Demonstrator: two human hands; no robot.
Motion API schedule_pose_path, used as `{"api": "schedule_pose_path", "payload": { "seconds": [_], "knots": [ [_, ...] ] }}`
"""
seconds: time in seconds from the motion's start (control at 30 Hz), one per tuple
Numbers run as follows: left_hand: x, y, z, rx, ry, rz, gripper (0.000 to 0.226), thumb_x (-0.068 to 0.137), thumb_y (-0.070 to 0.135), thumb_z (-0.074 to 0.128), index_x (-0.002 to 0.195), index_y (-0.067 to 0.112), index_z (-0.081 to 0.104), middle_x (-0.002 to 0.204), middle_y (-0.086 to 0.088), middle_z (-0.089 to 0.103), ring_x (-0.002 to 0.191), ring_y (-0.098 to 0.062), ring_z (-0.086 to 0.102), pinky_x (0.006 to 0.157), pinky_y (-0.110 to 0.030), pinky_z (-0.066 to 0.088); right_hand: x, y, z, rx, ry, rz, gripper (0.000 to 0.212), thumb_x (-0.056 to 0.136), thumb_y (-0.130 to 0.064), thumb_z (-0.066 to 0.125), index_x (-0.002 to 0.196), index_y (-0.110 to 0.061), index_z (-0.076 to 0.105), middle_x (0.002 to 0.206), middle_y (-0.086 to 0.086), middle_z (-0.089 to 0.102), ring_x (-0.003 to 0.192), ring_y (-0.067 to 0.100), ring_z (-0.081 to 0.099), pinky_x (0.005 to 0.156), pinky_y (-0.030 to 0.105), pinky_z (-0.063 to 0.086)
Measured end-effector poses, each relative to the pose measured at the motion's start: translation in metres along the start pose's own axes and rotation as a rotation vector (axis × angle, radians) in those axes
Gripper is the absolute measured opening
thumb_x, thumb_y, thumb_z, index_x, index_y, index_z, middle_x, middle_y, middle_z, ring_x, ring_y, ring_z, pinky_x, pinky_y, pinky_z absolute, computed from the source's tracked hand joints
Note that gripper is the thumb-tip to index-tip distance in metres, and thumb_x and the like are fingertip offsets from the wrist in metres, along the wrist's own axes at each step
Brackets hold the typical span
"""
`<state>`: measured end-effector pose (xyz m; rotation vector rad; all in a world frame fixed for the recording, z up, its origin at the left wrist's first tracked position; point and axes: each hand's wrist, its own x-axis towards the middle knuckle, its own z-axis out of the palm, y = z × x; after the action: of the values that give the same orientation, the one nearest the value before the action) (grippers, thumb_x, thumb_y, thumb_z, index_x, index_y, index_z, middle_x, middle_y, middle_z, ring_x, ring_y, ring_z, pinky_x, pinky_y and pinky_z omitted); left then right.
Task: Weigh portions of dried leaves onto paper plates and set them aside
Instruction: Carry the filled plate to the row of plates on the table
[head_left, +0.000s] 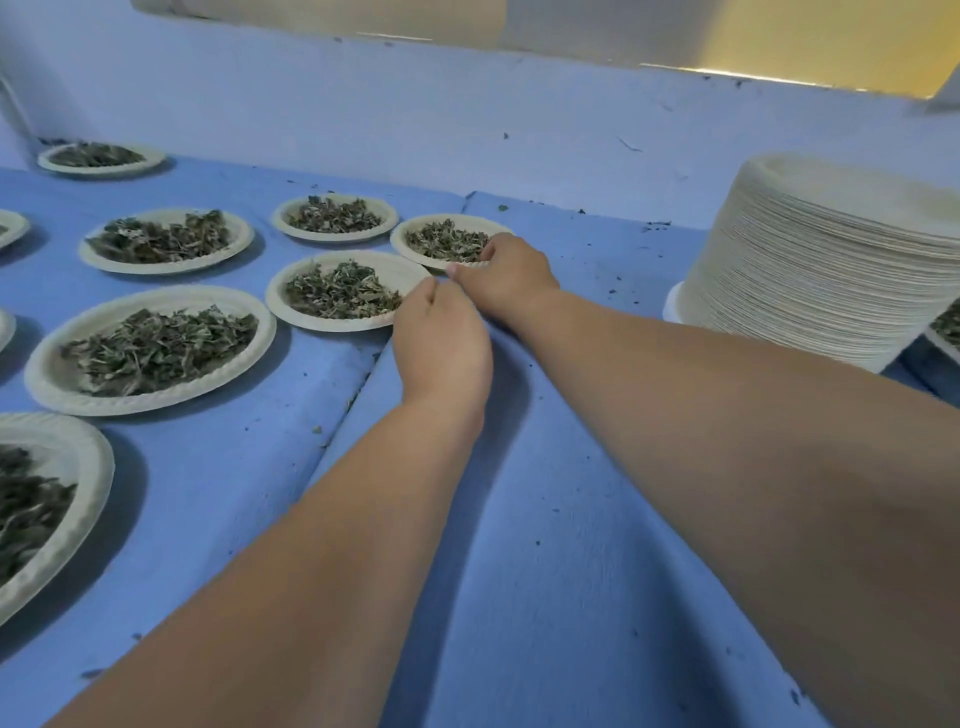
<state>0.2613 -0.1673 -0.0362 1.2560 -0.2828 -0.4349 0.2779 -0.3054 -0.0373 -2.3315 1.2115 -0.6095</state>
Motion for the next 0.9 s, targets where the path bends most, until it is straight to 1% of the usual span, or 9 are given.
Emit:
{"api": "schedule_pose_path", "payload": {
  "seconds": [0.27, 0.43, 0.5, 0.57, 0.6, 0.7, 0.77, 0.83, 0.9],
  "knots": [
    [0.002, -0.006, 0.003, 0.085, -0.03, 0.063, 0.027, 0.074, 0.021, 0.037, 0.048, 0.025, 0.039, 0.053, 0.01, 0.034, 0.072, -0.023, 0.036, 0.069, -0.043, 0.031, 0.014, -0.009, 0.006, 0.027, -0.017, 0.018, 0.066, 0.089, -0.058, 0.063, 0.138, -0.018, 0.044, 0.135, 0.003, 0.057, 0.125, 0.027, 0.053, 0.101, 0.043, 0.046],
    [-0.007, -0.003, 0.007, 0.198, -0.069, 0.157, 0.032, 0.079, 0.022, 0.036, 0.05, 0.028, 0.048, 0.05, 0.014, 0.044, 0.062, -0.022, 0.039, 0.063, -0.04, 0.037, 0.003, -0.008, -0.009, 0.112, -0.008, -0.016, 0.065, 0.092, -0.049, 0.063, 0.141, -0.014, 0.038, 0.136, 0.007, 0.054, 0.125, 0.028, 0.051, 0.097, 0.034, 0.044],
    [-0.018, 0.007, 0.012, 0.216, -0.077, 0.204, 0.025, 0.08, 0.022, 0.037, 0.064, 0.02, 0.056, 0.063, 0.011, 0.054, 0.071, -0.03, 0.051, 0.074, -0.047, 0.05, -0.009, -0.009, -0.026, 0.186, -0.026, -0.009, 0.049, 0.096, -0.042, 0.058, 0.133, -0.012, 0.046, 0.118, 0.003, 0.059, 0.11, 0.025, 0.055, 0.081, 0.029, 0.042],
    [-0.028, 0.016, 0.019, 0.153, -0.067, 0.182, 0.025, 0.08, 0.021, 0.039, 0.077, 0.014, 0.063, 0.079, 0.001, 0.063, 0.088, -0.032, 0.062, 0.089, -0.047, 0.054, -0.023, -0.012, -0.047, 0.375, -0.04, 0.047, 0.02, 0.096, -0.032, 0.054, 0.105, -0.014, 0.056, 0.087, -0.002, 0.057, 0.084, 0.021, 0.053, 0.063, 0.028, 0.037],
    [-0.033, 0.022, 0.023, 0.114, -0.064, 0.156, 0.023, 0.078, 0.019, 0.04, 0.077, 0.014, 0.063, 0.08, -0.001, 0.063, 0.084, -0.029, 0.062, 0.091, -0.046, 0.054, -0.034, -0.015, -0.058, 0.494, -0.044, 0.079, 0.014, 0.094, -0.028, 0.053, 0.091, -0.015, 0.056, 0.076, -0.001, 0.054, 0.074, 0.021, 0.05, 0.058, 0.027, 0.035],
    [-0.051, 0.035, 0.038, 0.074, -0.089, 0.125, 0.016, 0.075, 0.014, 0.042, 0.063, 0.016, 0.051, 0.064, 0.0, 0.054, 0.065, -0.016, 0.048, 0.069, -0.043, 0.055, -0.067, -0.021, -0.09, 0.696, -0.103, 0.113, 0.02, 0.091, -0.027, 0.053, 0.087, -0.009, 0.061, 0.076, 0.005, 0.056, 0.069, 0.023, 0.05, 0.065, 0.029, 0.038],
    [-0.066, 0.042, 0.049, 0.09, -0.108, 0.154, 0.027, 0.078, 0.01, 0.041, 0.053, 0.02, 0.042, 0.049, 0.009, 0.046, 0.05, -0.011, 0.042, 0.047, -0.023, 0.038, -0.09, -0.02, -0.112, 0.763, -0.109, 0.1, 0.024, 0.093, -0.026, 0.051, 0.09, -0.005, 0.061, 0.08, 0.008, 0.052, 0.074, 0.022, 0.05, 0.069, 0.034, 0.037],
    [-0.082, 0.05, 0.061, 0.102, -0.124, 0.214, 0.033, 0.083, 0.007, 0.04, 0.053, 0.02, 0.039, 0.045, 0.012, 0.043, 0.044, -0.008, 0.039, 0.042, -0.017, 0.029, -0.114, -0.018, -0.137, 0.825, -0.064, 0.077, 0.018, 0.094, -0.02, 0.048, 0.08, -0.011, 0.051, 0.073, 0.007, 0.045, 0.072, 0.021, 0.045, 0.068, 0.035, 0.034],
    [-0.095, 0.057, 0.074, 0.099, -0.142, 0.279, 0.03, 0.085, 0.008, 0.041, 0.058, 0.019, 0.038, 0.054, 0.008, 0.043, 0.053, -0.011, 0.039, 0.049, -0.023, 0.03, -0.137, -0.011, -0.16, 0.863, -0.017, 0.049, 0.022, 0.095, -0.017, 0.047, 0.074, -0.014, 0.047, 0.068, 0.003, 0.045, 0.068, 0.022, 0.045, 0.064, 0.032, 0.036]
  ]
}}
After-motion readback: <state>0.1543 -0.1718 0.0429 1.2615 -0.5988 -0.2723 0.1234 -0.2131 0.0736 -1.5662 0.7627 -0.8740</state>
